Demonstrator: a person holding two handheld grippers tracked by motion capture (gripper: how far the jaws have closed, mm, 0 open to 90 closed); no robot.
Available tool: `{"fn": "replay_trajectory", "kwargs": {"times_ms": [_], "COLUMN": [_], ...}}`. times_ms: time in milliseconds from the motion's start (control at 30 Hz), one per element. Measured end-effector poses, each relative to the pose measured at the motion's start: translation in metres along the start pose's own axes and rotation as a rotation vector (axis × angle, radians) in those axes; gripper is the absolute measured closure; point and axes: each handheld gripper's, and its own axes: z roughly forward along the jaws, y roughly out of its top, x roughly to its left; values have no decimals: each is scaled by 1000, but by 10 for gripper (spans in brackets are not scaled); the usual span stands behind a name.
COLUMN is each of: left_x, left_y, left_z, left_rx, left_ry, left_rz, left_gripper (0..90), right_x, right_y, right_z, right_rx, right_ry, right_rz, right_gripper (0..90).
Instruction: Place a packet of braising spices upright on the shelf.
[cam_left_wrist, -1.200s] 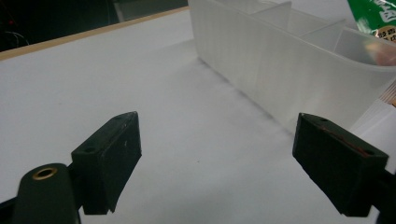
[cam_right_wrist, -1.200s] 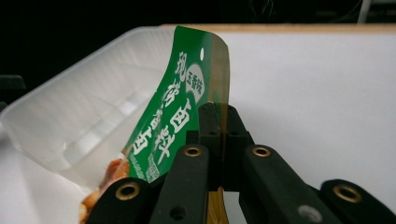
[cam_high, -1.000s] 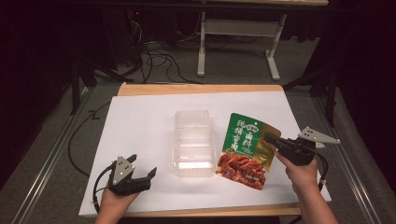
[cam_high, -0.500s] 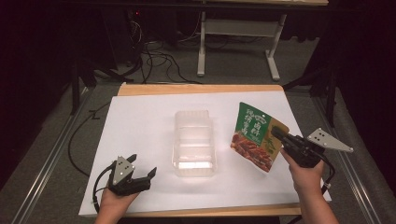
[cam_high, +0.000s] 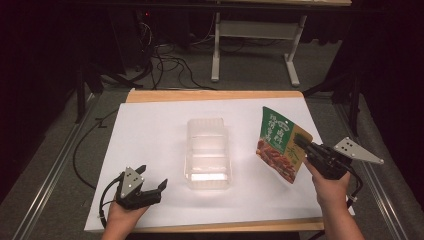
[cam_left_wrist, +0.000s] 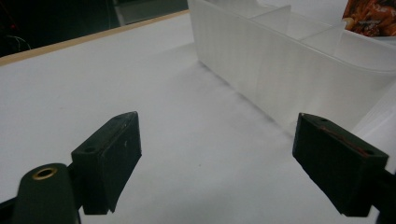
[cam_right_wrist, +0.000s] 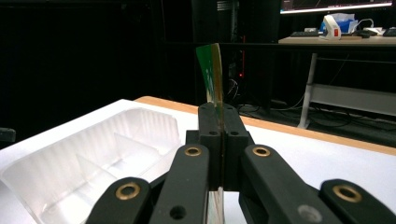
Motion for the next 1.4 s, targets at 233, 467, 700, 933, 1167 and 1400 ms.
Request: {"fn": "replay_trajectory", "kwargs": {"times_ms": [233,467,700,933,1167,1400], "left_x": [0,0,0,2,2,-1], "left_y": [0,0,-1,-2,-3,-4], "left_z": [-1,-1,-1,-3,-4,-5], "left_rx": [-2,-1,0,-3,2,7], "left_ry": [3,6,5,5,2,1], "left_rz": [2,7,7,0,3,14], "left_gripper": [158,158,158,158,159,158], "right_x": [3,5,10,17,26,34], "right_y": [2,5,11,20,35,41], "right_z": [0,-1,4,14,28,42], "right_rx": [-1,-12,-18,-30,-49,-57], "right_ry": [-12,-3,42,85,118,146], "right_rz": [-37,-56,-58,-55,-78,-89], "right_gripper": [900,900,900,900,900,900]}}
